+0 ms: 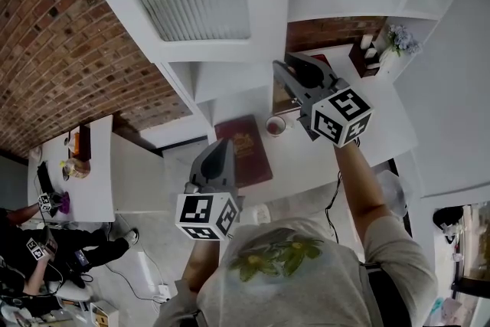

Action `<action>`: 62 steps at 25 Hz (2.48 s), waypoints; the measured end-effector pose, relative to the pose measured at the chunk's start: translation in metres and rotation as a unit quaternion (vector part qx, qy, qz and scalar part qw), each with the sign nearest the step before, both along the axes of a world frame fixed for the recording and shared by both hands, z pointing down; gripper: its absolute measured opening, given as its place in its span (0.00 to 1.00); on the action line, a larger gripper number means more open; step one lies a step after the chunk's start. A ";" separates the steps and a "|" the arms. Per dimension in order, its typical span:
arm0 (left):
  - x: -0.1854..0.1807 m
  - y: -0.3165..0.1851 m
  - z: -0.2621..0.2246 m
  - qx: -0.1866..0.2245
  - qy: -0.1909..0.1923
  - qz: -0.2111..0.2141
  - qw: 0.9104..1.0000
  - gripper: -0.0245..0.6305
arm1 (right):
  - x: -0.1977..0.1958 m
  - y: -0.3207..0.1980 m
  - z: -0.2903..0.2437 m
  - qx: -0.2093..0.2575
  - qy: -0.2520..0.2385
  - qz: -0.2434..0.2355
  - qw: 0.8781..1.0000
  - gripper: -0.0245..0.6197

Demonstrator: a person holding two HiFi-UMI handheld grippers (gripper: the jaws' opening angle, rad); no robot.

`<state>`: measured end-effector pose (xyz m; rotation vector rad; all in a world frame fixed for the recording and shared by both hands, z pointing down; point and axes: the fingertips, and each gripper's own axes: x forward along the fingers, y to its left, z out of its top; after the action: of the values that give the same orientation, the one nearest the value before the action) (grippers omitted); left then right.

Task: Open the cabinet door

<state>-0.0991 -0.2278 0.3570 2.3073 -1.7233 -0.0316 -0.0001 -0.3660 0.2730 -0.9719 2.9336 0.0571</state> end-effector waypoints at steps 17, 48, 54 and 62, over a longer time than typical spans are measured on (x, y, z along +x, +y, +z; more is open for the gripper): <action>0.004 0.012 0.007 -0.005 -0.002 -0.001 1.000 0.05 | -0.003 0.030 -0.003 0.014 -0.005 -0.012 1.000 0.17; -0.008 0.071 0.035 -0.003 0.003 -0.030 1.000 0.05 | -0.017 0.100 -0.003 0.047 -0.038 -0.014 0.998 0.15; -0.009 0.081 0.035 -0.002 0.006 -0.033 0.999 0.05 | -0.022 0.110 -0.002 0.045 -0.050 -0.016 0.998 0.15; -0.010 0.091 0.037 -0.002 0.007 -0.040 0.999 0.05 | -0.030 0.128 -0.002 0.058 -0.059 -0.032 0.996 0.15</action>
<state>-0.1089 -0.1369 0.3939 2.2300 -1.8053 -0.0598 -0.0303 -0.2382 0.2715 -0.8347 2.8158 0.1598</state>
